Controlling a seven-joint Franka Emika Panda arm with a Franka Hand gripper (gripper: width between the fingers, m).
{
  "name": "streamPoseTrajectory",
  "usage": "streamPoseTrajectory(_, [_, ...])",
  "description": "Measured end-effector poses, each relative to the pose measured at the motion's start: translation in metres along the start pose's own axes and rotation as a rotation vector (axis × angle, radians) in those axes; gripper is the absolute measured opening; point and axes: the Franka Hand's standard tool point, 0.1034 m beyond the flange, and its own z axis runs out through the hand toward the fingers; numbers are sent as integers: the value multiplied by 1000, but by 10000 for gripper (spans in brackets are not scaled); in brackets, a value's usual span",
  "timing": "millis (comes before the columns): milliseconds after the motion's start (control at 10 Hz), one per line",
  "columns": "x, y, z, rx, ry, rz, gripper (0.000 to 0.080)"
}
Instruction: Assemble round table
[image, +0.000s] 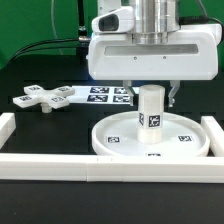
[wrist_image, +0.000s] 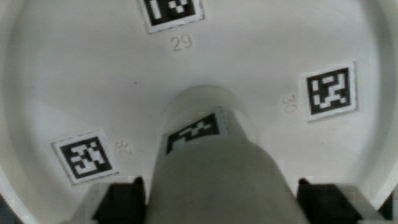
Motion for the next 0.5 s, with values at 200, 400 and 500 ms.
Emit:
streamPoseTrajectory(200, [1,0,0,1,1,122,409])
streamPoseTrajectory(400, [1,0,-1,6,0,212,409])
streamPoseTrajectory(500, [1,-1,-1,7,0,209,421])
